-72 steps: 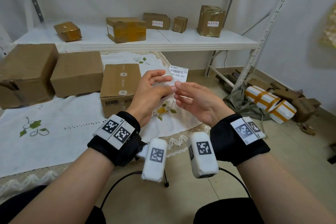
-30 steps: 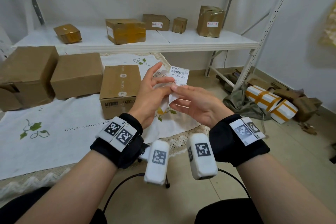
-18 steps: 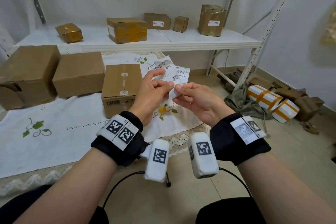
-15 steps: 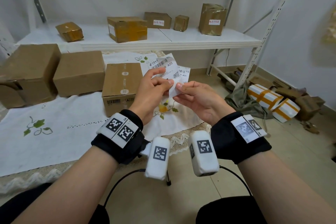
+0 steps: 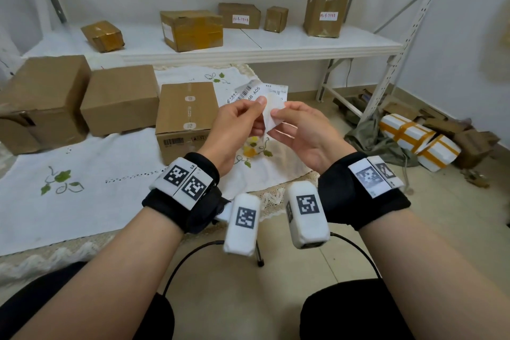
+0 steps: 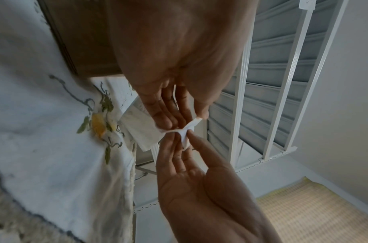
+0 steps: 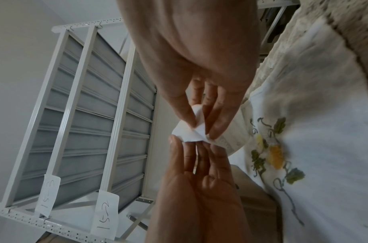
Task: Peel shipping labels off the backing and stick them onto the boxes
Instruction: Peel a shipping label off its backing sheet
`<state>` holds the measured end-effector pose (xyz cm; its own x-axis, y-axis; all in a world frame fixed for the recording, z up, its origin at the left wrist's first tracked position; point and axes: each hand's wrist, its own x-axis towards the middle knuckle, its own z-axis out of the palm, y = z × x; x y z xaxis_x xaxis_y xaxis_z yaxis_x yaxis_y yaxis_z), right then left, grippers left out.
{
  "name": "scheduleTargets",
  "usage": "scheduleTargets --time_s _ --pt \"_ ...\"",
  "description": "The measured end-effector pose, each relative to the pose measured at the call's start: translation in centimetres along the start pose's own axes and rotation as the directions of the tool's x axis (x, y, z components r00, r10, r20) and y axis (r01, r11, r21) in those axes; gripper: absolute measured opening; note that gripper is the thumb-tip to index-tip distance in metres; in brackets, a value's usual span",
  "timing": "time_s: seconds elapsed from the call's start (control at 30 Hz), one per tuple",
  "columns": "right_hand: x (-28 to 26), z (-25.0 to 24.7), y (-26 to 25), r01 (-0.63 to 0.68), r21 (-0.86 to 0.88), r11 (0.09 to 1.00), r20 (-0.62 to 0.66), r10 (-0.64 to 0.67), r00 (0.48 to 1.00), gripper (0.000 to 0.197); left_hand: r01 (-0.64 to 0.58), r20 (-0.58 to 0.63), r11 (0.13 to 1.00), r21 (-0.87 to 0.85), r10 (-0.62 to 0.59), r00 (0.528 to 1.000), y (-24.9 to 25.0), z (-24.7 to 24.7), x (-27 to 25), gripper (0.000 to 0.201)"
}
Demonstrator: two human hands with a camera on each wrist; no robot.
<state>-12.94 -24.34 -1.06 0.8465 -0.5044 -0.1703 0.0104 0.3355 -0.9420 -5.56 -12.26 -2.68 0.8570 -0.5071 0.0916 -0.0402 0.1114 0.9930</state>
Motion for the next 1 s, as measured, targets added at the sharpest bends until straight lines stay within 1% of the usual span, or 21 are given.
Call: scheduleTargets --time_s 0.07,0.17,0.23,0.27,0.3,0.37,0.53,0.7,0.77,0.87,1.0 --pt "-0.02 0.04 -0.09 -0.024 -0.026 0.999 0.039 0.025 0.999 0.021 -0.008 0.007 1.0 0.007 0.008 1.0 -0.04 -0.09 0.01 0.04" --pt "-0.25 0.07 -0.11 -0.056 -0.072 0.996 0.063 0.061 0.996 0.011 -0.01 0.001 1.0 0.024 0.01 1.0 -0.14 -0.03 -0.05 0.043" --pt "-0.24 0.07 -0.05 -0.057 -0.087 0.995 0.055 0.062 0.997 0.01 -0.008 0.009 1.0 0.014 0.007 1.0 -0.07 -0.01 -0.2 0.047" --pt "-0.16 0.04 -0.03 -0.053 -0.085 0.995 0.053 0.058 0.997 0.009 -0.01 0.016 1.0 0.012 0.01 1.0 -0.04 -0.02 -0.25 0.046" --pt "-0.05 0.01 -0.01 -0.048 -0.076 0.996 0.051 0.052 0.997 0.008 -0.017 0.022 1.0 0.02 0.016 1.0 -0.02 -0.04 -0.29 0.04" --pt "0.15 -0.11 0.0 -0.035 -0.054 0.998 0.047 0.038 0.998 0.013 -0.035 0.032 0.998 0.055 0.033 0.999 0.03 -0.07 -0.42 0.024" --pt "0.17 -0.27 -0.04 -0.016 -0.015 1.0 0.043 0.017 0.999 0.016 -0.03 0.004 0.997 0.071 0.03 1.0 -0.41 -0.07 -0.43 0.012" --pt "0.1 -0.39 -0.47 -0.016 -0.008 1.0 0.02 0.016 1.0 0.015 -0.017 -0.008 0.998 0.054 0.018 1.0 -0.11 0.1 -0.43 0.012" --pt "0.18 -0.41 -0.45 -0.012 0.001 1.0 -0.002 0.012 1.0 0.019 -0.006 -0.001 0.999 0.037 0.006 1.0 -0.01 0.05 -0.41 0.012" --pt "0.41 -0.45 -0.22 0.005 0.02 1.0 -0.025 -0.005 1.0 0.031 0.013 0.007 1.0 0.005 -0.013 1.0 0.17 -0.05 -0.42 0.012" --pt "0.39 -0.14 -0.28 0.05 0.081 0.995 -0.073 -0.044 0.996 0.032 0.026 0.002 0.999 -0.04 -0.026 1.0 0.4 0.01 -0.5 0.011"
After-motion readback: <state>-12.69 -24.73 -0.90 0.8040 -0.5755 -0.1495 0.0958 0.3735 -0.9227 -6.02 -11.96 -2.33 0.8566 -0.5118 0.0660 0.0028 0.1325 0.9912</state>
